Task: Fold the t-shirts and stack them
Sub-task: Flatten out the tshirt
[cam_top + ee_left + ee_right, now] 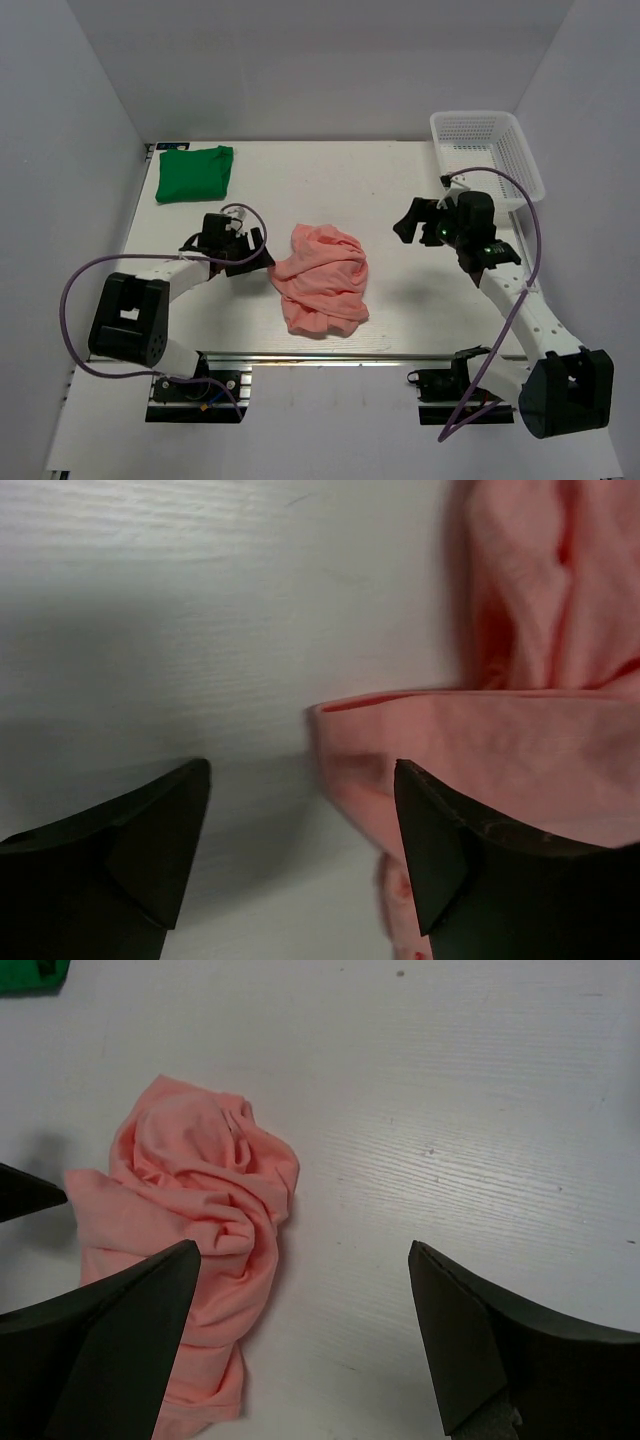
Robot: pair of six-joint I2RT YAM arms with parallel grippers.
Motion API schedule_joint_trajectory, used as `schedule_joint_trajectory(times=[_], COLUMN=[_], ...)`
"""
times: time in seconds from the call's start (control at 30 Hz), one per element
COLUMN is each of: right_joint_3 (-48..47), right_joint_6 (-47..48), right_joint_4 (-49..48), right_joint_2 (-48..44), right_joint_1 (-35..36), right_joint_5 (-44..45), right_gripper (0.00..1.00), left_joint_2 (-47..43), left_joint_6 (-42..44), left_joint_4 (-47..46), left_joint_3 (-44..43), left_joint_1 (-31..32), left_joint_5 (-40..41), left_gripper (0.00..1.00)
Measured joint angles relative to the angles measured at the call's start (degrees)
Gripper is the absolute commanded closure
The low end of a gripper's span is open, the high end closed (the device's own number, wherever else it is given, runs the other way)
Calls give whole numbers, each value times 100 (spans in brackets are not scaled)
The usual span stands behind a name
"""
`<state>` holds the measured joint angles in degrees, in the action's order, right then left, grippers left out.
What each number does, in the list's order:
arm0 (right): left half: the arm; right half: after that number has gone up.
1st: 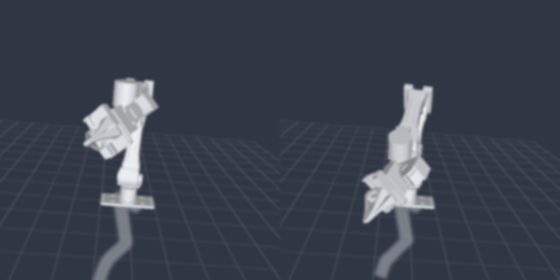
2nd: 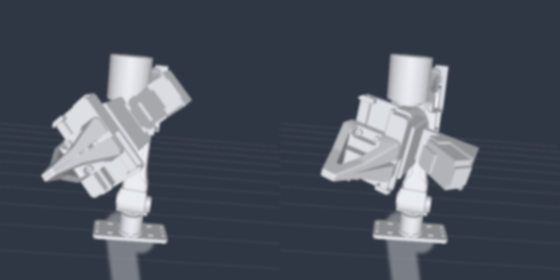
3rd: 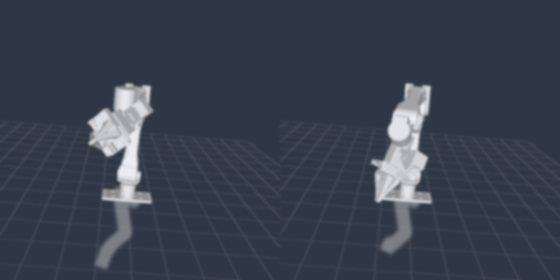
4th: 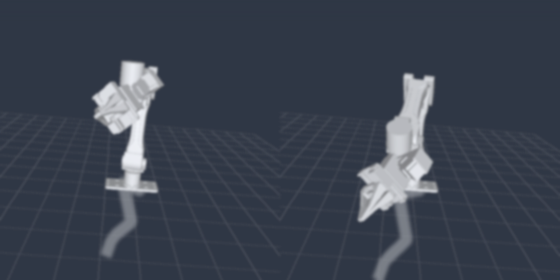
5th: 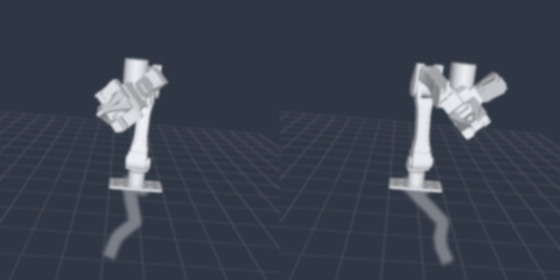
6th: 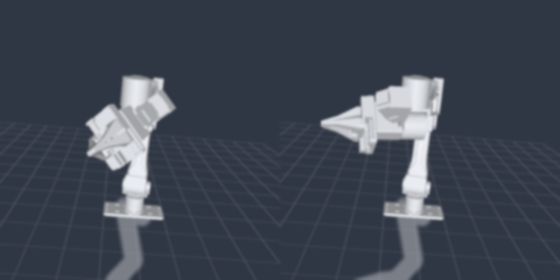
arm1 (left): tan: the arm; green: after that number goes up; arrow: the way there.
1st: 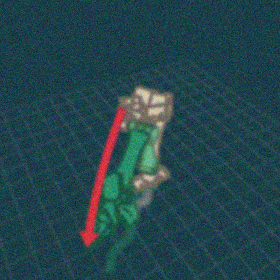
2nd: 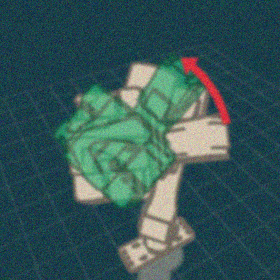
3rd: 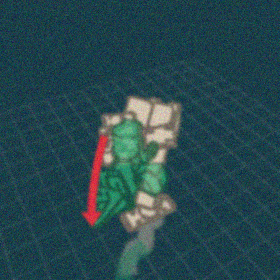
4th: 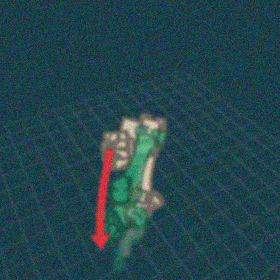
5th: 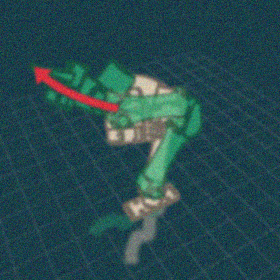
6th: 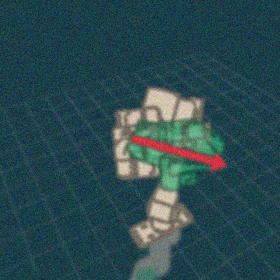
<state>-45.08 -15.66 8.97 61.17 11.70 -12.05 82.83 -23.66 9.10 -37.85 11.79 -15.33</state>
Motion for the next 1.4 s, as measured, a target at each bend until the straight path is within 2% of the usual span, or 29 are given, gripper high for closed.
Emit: schedule_joint_trajectory(times=[0.23,0.33,0.47,0.67,0.9,1.07,1.23,1.4], right_joint_3=[0,-11,-181,-1340,-2933,-3877,-3777,-3504], right_joint_6=[13,2,2,352,1029,1316,1067,922], right_joint_4=[-50,-129,-208,-188,-151,310,651,682], right_joint_2=[671,1023,1504,2651,3995,5001,5204,5217], right_joint_1=[111,177,284,675,1394,1937,2218,2144], right_joint_5=[-164,-173,-184,-278,-278,317,1379,1502], right_gripper=[10,10,10,10,10,10,10,10], left_joint_2=[334,476,793,848,39,-315,-632,-1117], left_joint_6=[-55,-92,-155,-232,-205,-116,0,186], left_joint_4=[-584,-817,-986,-852,-245,-20,166,273], left_joint_3=[0,9,-22,-175,166,164,164,164], left_joint_1=[295,509,813,1123,1285,1346,1412,1456], left_joint_5=[-358,-398,-376,-107,363,509,535,483], left_gripper=[22,35,100,100,100,100,100,100])
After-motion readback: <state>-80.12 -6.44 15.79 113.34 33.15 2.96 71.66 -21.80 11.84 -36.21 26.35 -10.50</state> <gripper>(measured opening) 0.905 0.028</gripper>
